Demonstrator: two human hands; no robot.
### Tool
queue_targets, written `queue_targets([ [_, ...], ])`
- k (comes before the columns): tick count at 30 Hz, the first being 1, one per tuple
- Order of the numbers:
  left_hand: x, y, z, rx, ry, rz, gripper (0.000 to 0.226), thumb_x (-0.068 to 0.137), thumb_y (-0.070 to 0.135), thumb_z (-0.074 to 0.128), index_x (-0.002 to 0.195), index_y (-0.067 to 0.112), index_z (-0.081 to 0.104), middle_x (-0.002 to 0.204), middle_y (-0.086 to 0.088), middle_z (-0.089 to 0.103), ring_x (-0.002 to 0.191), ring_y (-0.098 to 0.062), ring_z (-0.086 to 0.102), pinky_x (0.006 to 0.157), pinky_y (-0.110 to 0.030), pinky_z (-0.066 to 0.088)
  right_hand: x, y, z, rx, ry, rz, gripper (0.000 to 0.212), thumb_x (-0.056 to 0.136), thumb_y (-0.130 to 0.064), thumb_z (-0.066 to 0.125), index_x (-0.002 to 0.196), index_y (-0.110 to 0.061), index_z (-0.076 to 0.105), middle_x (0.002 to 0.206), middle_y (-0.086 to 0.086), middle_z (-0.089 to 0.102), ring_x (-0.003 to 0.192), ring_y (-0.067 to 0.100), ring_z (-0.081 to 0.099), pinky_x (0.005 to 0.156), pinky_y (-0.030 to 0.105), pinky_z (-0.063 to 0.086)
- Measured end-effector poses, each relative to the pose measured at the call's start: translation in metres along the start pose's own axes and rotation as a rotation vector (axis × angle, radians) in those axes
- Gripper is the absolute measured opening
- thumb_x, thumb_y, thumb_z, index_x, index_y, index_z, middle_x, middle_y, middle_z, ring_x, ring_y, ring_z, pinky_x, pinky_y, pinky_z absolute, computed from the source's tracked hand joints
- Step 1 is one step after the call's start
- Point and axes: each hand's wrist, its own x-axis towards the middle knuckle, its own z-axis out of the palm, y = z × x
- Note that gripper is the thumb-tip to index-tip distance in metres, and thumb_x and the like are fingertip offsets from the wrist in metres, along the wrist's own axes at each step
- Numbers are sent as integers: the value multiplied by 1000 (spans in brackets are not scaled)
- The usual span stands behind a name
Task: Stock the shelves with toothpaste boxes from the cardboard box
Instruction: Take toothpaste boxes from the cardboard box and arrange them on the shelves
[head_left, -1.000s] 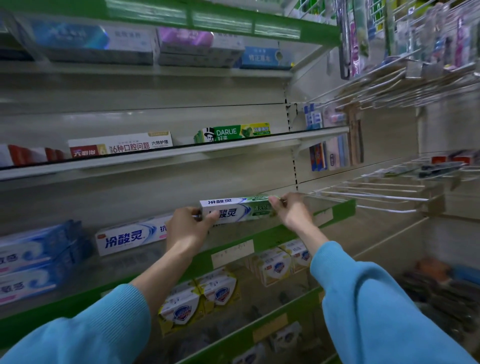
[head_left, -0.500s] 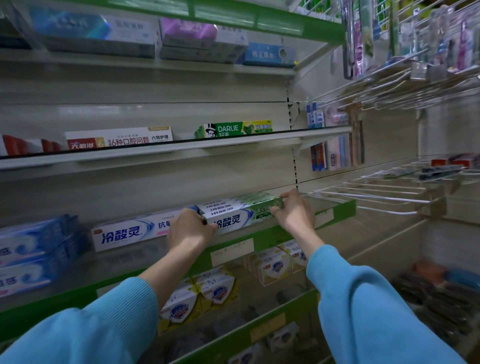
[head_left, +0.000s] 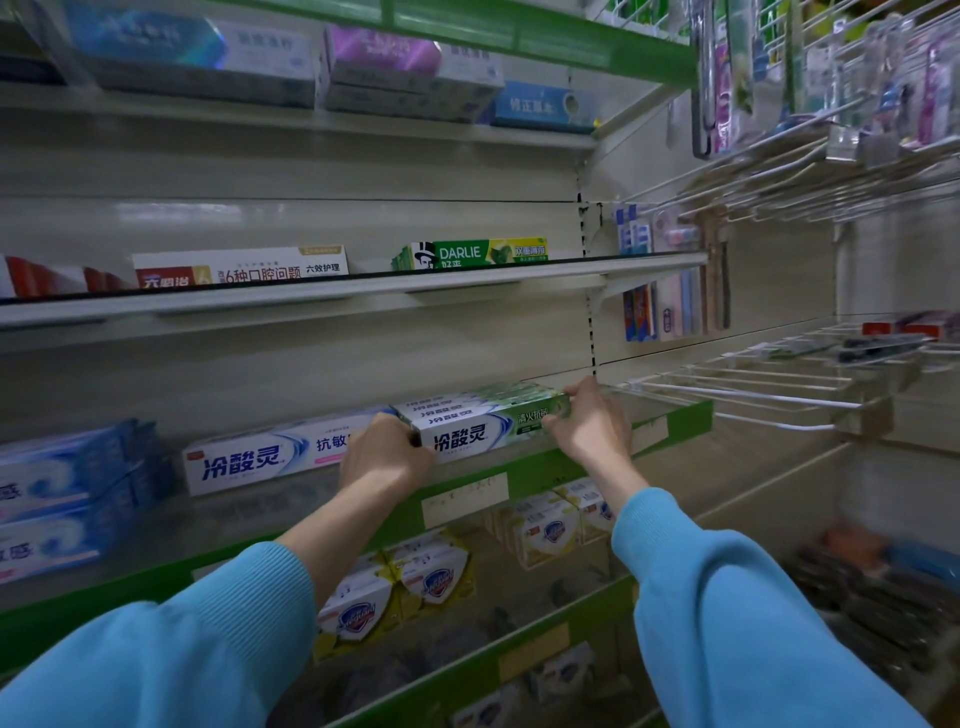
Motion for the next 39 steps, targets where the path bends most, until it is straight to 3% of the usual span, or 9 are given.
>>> queue_targets([
  [8, -2, 3, -1, -1, -11, 17, 15, 93, 24, 72, 103, 12, 72, 101, -2, 71, 79, -12, 59, 65, -22, 40, -1, 1, 0, 3, 12, 2, 49, 87, -27, 72, 127, -18, 46, 110, 5, 63, 109, 28, 57, 97, 46, 48],
  [12, -6, 8, -4, 12, -24, -11, 20, 88, 24, 77, 90, 8, 65, 89, -7, 67, 74, -16, 59, 55, -22, 37, -5, -4, -1, 12, 28, -6, 58, 86, -24, 72, 132, -13, 39, 120, 11, 61, 116, 34, 55, 100, 50, 48],
  [17, -26, 19, -16, 32, 2, 2, 21, 90, 25, 72, 79, 9, 65, 78, -8, 68, 70, -20, 63, 59, -30, 48, -17, -15, -14, -4, -51, 25, 64, 87, -26, 70, 137, -13, 34, 127, 14, 59, 124, 37, 50, 104, 51, 45],
  [24, -70, 17, -50, -128, 45, 117, 10, 98, 21, 62, 108, 18, 61, 88, 5, 59, 72, -5, 55, 57, -17, 38, -27, -17, -40, 92, -208, 8, 54, 88, -42, 66, 130, -21, 41, 132, 12, 53, 130, 37, 47, 105, 54, 44],
  [27, -82, -2, -70, -200, 89, 118, 20, 98, 25, 62, 114, 15, 59, 100, -3, 65, 82, -15, 62, 67, -29, 51, -44, -29, -49, 204, -206, -49, 56, 91, -35, 67, 138, -17, 41, 143, 13, 46, 134, 33, 42, 110, 50, 40],
  [29, -90, -19, -85, -185, 141, 109, 22, 95, 28, 65, 112, 15, 60, 101, -4, 67, 89, -20, 63, 78, -35, 54, -61, -44, -49, 197, -183, -114, 50, 92, -32, 65, 133, -12, 46, 140, 13, 48, 131, 30, 43, 106, 44, 42],
  [32, -112, -47, -117, -155, 245, 116, 27, 91, 30, 69, 111, 12, 64, 98, -2, 66, 94, -22, 64, 82, -33, 50, -94, -72, -43, 248, -240, -202, 38, 90, -28, 63, 124, -12, 54, 124, 8, 57, 114, 25, 54, 90, 33, 45],
  [34, -132, -72, -144, -115, 292, 143, 24, 90, 31, 71, 104, 13, 63, 94, -1, 67, 91, -22, 64, 81, -37, 51, -119, -96, -35, 296, -278, -278, 28, 88, -25, 66, 113, -13, 61, 108, 6, 64, 104, 25, 61, 88, 33, 49],
  [39, -187, -149, -220, -35, 317, 33, 26, 87, 35, 74, 98, 17, 60, 86, 4, 67, 83, -16, 64, 77, -33, 50, -208, -183, -1, 376, -542, -520, 10, 86, -23, 71, 94, -19, 67, 88, -3, 69, 84, 13, 64, 83, 29, 50],
])
